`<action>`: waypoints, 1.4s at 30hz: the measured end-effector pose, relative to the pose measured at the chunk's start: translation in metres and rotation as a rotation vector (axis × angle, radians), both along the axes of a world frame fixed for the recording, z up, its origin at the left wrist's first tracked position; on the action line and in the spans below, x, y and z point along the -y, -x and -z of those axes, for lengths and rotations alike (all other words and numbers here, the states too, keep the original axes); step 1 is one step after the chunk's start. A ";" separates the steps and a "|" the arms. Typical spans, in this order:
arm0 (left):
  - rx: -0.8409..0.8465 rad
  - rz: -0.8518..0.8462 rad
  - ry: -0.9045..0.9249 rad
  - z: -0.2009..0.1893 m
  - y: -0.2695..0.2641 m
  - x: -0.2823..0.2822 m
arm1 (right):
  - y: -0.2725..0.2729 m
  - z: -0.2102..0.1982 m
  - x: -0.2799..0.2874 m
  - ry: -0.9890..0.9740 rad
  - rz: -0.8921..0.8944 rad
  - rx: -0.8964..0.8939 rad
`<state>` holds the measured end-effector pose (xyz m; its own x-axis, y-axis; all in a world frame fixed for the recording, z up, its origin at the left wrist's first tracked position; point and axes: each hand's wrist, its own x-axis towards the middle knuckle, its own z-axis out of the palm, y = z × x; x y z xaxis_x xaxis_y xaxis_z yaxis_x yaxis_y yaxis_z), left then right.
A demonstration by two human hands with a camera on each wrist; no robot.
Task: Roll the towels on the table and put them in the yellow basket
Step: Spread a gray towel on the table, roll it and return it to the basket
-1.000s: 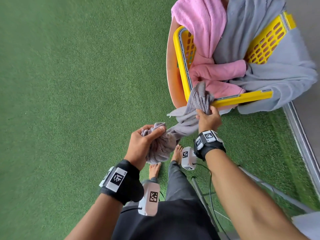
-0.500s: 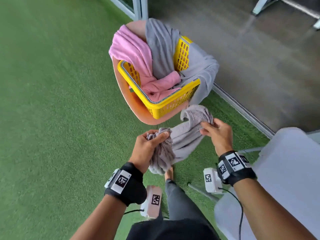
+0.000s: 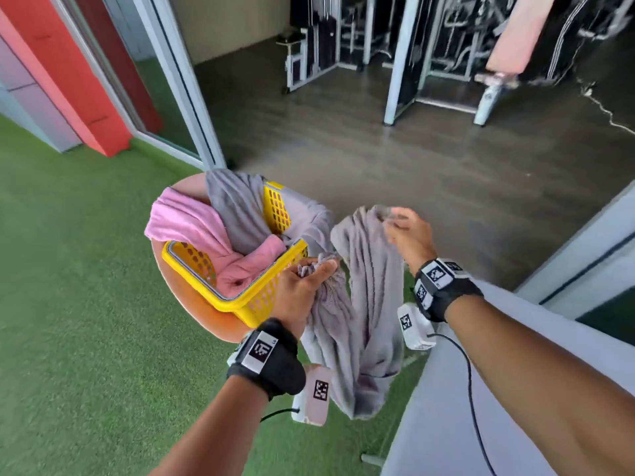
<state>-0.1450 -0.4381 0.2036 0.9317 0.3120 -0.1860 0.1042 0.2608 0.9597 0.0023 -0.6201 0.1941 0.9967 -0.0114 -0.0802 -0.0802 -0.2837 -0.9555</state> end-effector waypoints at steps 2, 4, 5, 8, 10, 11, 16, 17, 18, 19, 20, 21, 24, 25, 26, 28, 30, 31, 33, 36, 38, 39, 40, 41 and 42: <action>0.034 -0.017 -0.041 -0.011 -0.025 0.020 | -0.012 -0.031 0.009 -0.095 -0.174 -0.038; 0.087 -0.023 -0.080 -0.020 -0.045 0.039 | -0.009 -0.059 0.018 -0.142 -0.430 -0.122; 0.110 -0.031 -0.117 -0.025 -0.052 0.049 | -0.005 -0.069 0.023 -0.146 -0.559 -0.157; 0.159 -0.085 -0.223 -0.034 -0.067 0.078 | -0.001 -0.078 0.041 -0.185 -0.783 -0.202; 0.149 -0.119 -0.281 -0.034 -0.073 0.094 | -0.008 -0.077 0.052 -0.266 -0.813 -0.201; 0.144 -0.145 -0.310 -0.033 -0.075 0.102 | -0.012 -0.076 0.057 -0.304 -0.816 -0.197; 0.139 -0.296 -0.458 -0.028 -0.075 0.127 | -0.029 -0.064 0.073 -0.285 -0.811 -0.181; 0.107 -0.339 -0.520 -0.028 -0.076 0.126 | -0.036 -0.063 0.077 -0.267 -0.792 -0.155; 0.050 -0.369 -0.607 -0.027 -0.078 0.121 | -0.044 -0.063 0.082 -0.261 -0.762 -0.129; -0.017 -0.399 -0.682 -0.022 -0.078 0.113 | -0.053 -0.063 0.086 -0.261 -0.723 -0.112; -0.053 -0.443 -0.752 -0.018 -0.077 0.105 | -0.061 -0.064 0.091 -0.261 -0.689 -0.106; -0.089 -0.468 -0.815 -0.013 -0.074 0.096 | -0.070 -0.065 0.095 -0.249 -0.671 -0.103; -0.186 -0.454 -0.904 0.010 -0.056 0.070 | -0.093 -0.065 0.110 -0.198 -0.620 -0.060; -0.272 -0.464 -0.849 0.015 -0.047 0.063 | -0.101 -0.064 0.114 -0.177 -0.588 -0.030; -0.314 -0.473 -0.840 0.026 -0.038 0.052 | -0.108 -0.062 0.117 -0.154 -0.547 -0.004; -0.373 -0.478 -0.833 0.043 -0.020 0.036 | -0.116 -0.053 0.125 -0.094 -0.475 0.034; -0.411 -0.522 -0.740 0.047 -0.006 0.031 | -0.121 -0.038 0.129 -0.014 -0.409 0.065; -0.431 -0.519 -0.731 0.049 0.000 0.032 | -0.123 -0.029 0.130 0.030 -0.366 0.082; -0.463 -0.463 -0.720 0.054 0.015 0.033 | -0.127 -0.012 0.131 0.086 -0.272 0.092; -0.486 -0.240 -0.819 0.073 0.044 0.034 | -0.135 0.015 0.136 0.079 -0.155 0.061; -0.496 -0.061 -0.928 0.093 0.062 0.033 | -0.135 0.029 0.142 0.145 -0.095 0.052; -0.516 0.007 -0.992 0.103 0.071 0.032 | -0.137 0.037 0.147 0.177 -0.072 0.044; -0.545 0.058 -1.053 0.113 0.082 0.029 | -0.135 0.042 0.152 0.215 -0.053 0.038; -0.571 0.082 -1.087 0.123 0.093 0.026 | -0.134 0.049 0.159 0.269 -0.045 0.039; -0.601 0.087 -1.098 0.130 0.103 0.023 | -0.134 0.056 0.166 0.328 -0.047 0.050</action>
